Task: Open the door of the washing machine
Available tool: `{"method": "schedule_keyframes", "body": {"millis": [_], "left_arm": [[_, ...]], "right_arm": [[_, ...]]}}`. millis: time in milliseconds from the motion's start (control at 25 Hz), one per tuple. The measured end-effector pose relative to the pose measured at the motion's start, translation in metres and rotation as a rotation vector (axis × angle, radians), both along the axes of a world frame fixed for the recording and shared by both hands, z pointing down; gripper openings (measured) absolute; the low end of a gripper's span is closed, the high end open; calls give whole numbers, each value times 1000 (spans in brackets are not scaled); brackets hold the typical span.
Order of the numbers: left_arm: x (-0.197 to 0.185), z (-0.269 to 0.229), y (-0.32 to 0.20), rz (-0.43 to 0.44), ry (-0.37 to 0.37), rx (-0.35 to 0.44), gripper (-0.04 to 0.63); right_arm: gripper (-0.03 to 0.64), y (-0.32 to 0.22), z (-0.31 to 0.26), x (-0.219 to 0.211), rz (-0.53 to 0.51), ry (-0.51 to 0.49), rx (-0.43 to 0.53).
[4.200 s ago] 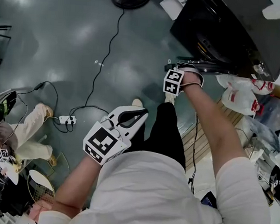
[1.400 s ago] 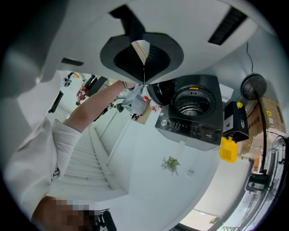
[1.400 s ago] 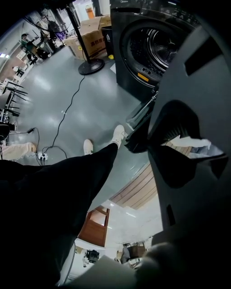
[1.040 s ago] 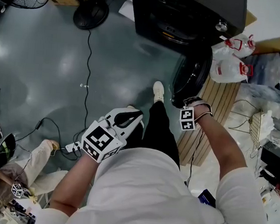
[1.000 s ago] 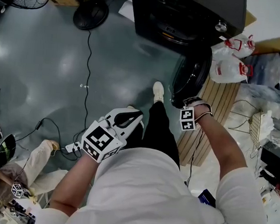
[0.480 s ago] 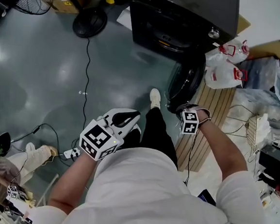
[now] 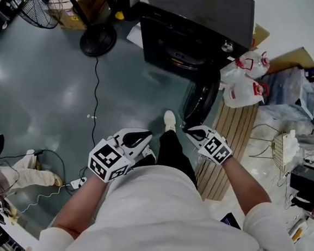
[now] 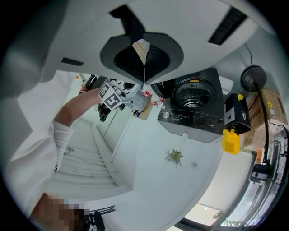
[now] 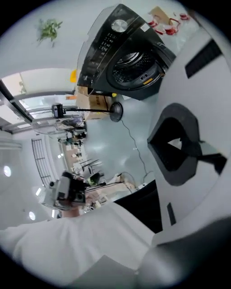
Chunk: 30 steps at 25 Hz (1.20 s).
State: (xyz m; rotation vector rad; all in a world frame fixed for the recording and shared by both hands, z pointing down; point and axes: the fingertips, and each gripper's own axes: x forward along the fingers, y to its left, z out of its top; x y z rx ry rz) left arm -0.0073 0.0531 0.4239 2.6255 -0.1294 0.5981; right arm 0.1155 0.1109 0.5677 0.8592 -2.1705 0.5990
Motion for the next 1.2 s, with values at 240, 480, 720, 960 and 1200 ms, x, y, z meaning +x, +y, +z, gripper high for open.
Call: {"method": "schedule_keyframes", "body": {"millis": [240, 480, 720, 960, 1200], "left_arm": [[2, -20, 3, 13, 18, 37, 18], [2, -37, 5, 14, 47, 70, 18], [-4, -47, 8, -9, 70, 80, 18], [-9, -54, 9, -28, 82, 91, 18], [-15, -57, 10, -46, 87, 98, 18]], "right_arm": [[8, -13, -77, -13, 173, -199, 87], [8, -24, -144, -28, 273, -356, 188], [8, -21, -179, -43, 281, -412, 249], [8, -18, -186, -52, 253, -389, 273], [8, -15, -187, -59, 222, -362, 283]]}}
